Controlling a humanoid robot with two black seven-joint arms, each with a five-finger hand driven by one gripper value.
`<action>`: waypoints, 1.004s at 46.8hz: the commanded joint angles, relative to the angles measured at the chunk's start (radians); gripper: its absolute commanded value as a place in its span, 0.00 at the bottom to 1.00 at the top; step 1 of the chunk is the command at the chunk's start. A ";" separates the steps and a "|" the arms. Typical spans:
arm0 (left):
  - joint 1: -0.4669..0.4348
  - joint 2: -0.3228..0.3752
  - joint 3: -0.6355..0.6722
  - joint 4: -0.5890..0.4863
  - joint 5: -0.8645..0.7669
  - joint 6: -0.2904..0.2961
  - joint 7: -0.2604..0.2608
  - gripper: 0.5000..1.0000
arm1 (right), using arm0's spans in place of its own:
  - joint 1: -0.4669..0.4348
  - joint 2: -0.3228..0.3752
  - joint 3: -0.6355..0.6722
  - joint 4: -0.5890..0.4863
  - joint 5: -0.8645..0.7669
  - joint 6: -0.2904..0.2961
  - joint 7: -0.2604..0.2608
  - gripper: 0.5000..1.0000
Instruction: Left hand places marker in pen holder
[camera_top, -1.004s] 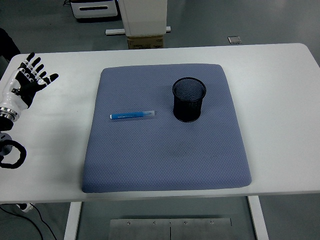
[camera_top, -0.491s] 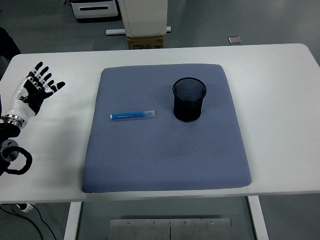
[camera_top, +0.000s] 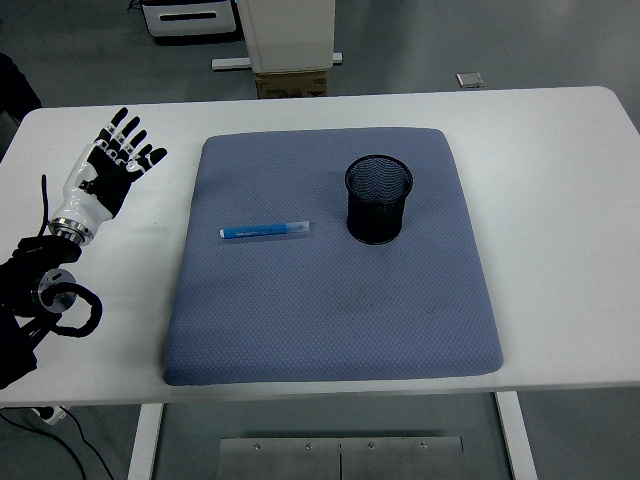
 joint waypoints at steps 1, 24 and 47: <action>-0.001 0.001 -0.007 -0.004 -0.004 -0.069 -0.021 1.00 | 0.001 0.000 0.000 0.000 -0.001 0.000 0.001 1.00; -0.111 0.071 0.135 -0.002 -0.026 -0.028 0.009 1.00 | -0.001 0.000 0.000 0.000 -0.001 0.000 0.001 1.00; -0.417 0.084 0.456 -0.107 -0.007 0.005 0.062 1.00 | -0.001 0.000 0.000 0.000 0.001 0.000 0.001 1.00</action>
